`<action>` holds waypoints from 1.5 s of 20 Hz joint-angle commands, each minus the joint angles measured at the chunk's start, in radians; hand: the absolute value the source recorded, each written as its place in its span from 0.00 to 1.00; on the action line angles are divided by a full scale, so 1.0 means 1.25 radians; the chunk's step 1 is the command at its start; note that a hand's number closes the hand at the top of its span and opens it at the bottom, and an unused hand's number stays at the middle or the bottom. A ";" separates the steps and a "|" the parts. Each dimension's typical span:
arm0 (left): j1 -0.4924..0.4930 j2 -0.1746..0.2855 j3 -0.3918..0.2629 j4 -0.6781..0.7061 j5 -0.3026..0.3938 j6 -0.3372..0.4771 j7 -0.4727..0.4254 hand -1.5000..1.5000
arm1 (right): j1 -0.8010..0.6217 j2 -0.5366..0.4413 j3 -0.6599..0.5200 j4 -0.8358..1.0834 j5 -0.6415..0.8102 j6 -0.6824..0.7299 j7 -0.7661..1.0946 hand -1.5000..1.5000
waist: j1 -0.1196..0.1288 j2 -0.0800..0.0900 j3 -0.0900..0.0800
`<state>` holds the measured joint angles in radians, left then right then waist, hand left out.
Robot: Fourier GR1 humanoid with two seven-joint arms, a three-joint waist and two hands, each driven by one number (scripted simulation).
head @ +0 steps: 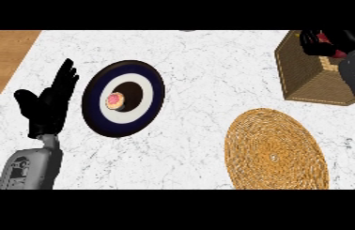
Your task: Pick the pear from the placemat and place it in the basket
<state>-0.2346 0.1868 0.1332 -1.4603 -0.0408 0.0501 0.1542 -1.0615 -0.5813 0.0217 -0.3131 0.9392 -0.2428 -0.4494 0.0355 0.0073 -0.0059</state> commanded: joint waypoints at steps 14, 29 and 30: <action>-0.026 0.010 0.005 -0.004 0.003 -0.008 0.030 0.50 | -0.020 -0.014 -0.003 0.132 0.058 -0.084 -0.032 1.00 | 0.007 0.011 0.006; -0.021 0.008 0.010 -0.019 0.019 -0.019 0.030 0.50 | 0.000 -0.023 -0.002 0.181 0.075 -0.057 -0.045 1.00 | 0.016 0.013 0.007; -0.013 -0.002 -0.002 -0.015 -0.006 -0.001 0.006 0.50 | 0.011 -0.011 0.000 0.180 0.078 -0.075 -0.041 1.00 | 0.015 0.014 0.007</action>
<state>-0.2504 0.1893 0.1331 -1.4820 -0.0387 0.0404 0.1816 -1.0909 -0.6137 0.0161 -0.1307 1.0271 -0.3445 -0.5044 0.0602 0.0035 -0.0222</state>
